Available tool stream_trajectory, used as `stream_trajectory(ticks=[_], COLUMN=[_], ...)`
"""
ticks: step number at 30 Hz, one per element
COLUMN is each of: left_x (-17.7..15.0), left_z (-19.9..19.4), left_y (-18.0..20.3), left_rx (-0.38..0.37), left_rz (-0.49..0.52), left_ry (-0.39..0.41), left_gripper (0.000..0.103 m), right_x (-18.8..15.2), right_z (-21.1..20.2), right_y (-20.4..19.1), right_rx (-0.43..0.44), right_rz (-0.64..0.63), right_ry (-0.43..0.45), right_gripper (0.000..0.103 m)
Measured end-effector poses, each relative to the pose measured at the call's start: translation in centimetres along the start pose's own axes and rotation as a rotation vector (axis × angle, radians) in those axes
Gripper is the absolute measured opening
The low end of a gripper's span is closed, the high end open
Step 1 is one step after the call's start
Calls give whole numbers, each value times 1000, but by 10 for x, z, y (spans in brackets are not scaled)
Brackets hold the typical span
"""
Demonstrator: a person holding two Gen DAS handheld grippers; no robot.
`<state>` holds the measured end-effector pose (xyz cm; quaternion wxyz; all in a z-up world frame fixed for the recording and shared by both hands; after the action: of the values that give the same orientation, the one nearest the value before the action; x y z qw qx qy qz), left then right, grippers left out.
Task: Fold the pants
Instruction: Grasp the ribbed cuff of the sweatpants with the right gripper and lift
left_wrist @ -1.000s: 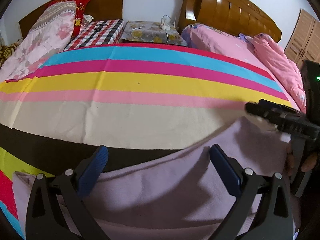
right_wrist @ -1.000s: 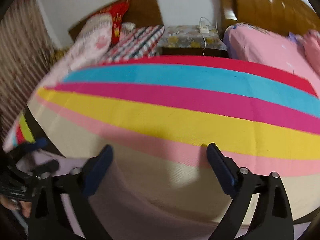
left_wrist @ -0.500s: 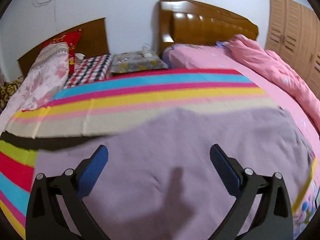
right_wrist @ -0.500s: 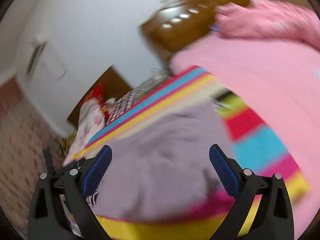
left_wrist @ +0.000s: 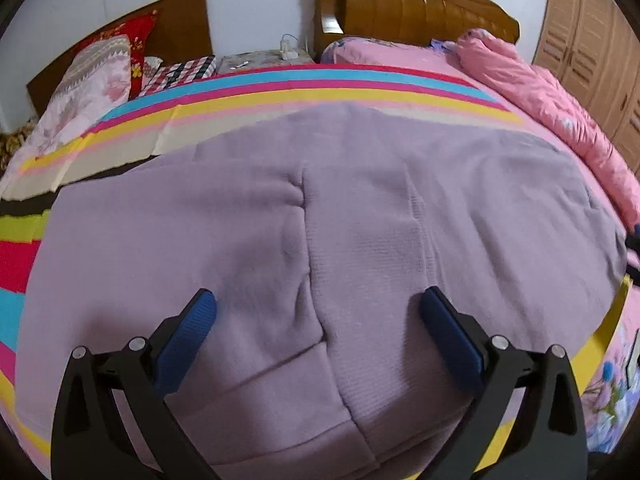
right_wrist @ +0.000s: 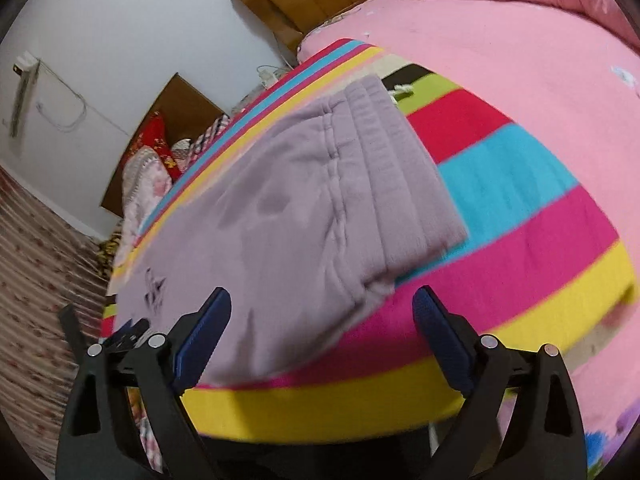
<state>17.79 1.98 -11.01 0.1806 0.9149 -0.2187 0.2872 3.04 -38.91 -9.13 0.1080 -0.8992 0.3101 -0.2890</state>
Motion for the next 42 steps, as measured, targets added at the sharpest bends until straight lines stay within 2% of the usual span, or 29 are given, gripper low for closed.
stream_trajectory(ticks=[3, 8, 10, 13, 14, 16, 18, 19, 20, 21, 23, 25, 28, 29, 31, 34, 35, 36, 37, 38, 41, 42], left_x=[-2, -1, 0, 0, 0, 0, 0, 1, 1, 1, 1, 1, 2, 2, 4, 7, 5, -3, -10, -9, -6, -3], left_z=[-1, -1, 0, 0, 0, 0, 0, 0, 0, 0, 0, 0, -5, -8, -25, -40, -36, -23, -12, -15, -23, -35], left_y=[-1, 3, 3, 4, 4, 5, 6, 6, 6, 6, 5, 5, 5, 6, 9, 5, 2, 0, -2, -3, -9, -13], left_rx=[-3, -7, -8, -8, -8, -10, -12, -11, -10, -11, -12, -12, -19, -25, -59, 36, 50, 33, 19, -1, -15, -18], left_rz=[-1, 0, 0, 0, 0, 0, -1, -1, -1, -1, -1, -1, -7, -15, -36, -2, 8, 13, 18, 27, 4, -8], left_ry=[7, 12, 13, 13, 13, 13, 14, 14, 15, 15, 15, 15, 24, 31, 69, 89, 63, -14, -48, 8, 12, 58], left_gripper=[102, 102, 102, 102, 102, 102, 102, 102, 102, 102, 102, 102, 101, 101, 101, 101, 101, 101, 102, 102, 101, 100], right_x=[4, -6, 0, 18, 18, 15, 5, 3, 5, 10, 16, 17, 11, 9, 7, 7, 10, 13, 16, 20, 33, 36], right_z=[4, 4, 6, 13, 14, 13, 13, 12, 11, 11, 13, 15, 17, 15, 9, 5, 0, -8, -14, -25, -60, -73], right_y=[2, -9, -2, 13, 13, 7, -7, -9, -2, 8, 17, 12, 9, 13, 18, 19, 16, 11, 6, -5, -55, -81], right_rx=[-7, 17, 47, 116, 109, 67, 48, 24, 3, -5, 19, -9, -8, 31, 114, 190, 206, 213, 211, 207, 157, 142], right_rz=[58, -32, 21, 171, 174, 120, -20, -60, -30, 23, 93, 61, 43, 71, 133, 210, 221, 220, 214, 192, 45, -30], right_ry=[5, -72, -74, -30, -26, -25, -51, -53, -50, -49, -41, -31, -16, -17, 11, 45, 70, 103, 127, 167, 304, 354], right_gripper=[95, 92, 89, 84, 82, 82, 80, 77, 63, 59, 57, 59, 44, 39, 35, 33, 33, 32, 32, 32, 31, 31])
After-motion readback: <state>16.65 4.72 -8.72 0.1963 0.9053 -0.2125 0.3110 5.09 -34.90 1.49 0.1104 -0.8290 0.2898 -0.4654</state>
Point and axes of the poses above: each gripper's, at about its wrist camera, not at the fingertips, and z roughly the way its jaws point, y to its right, x to its top, the point moved 6 cm from there along z, roughly the way its jaws point, and after that the axes turned 14 degrees about -x, right-handed, at the moved point
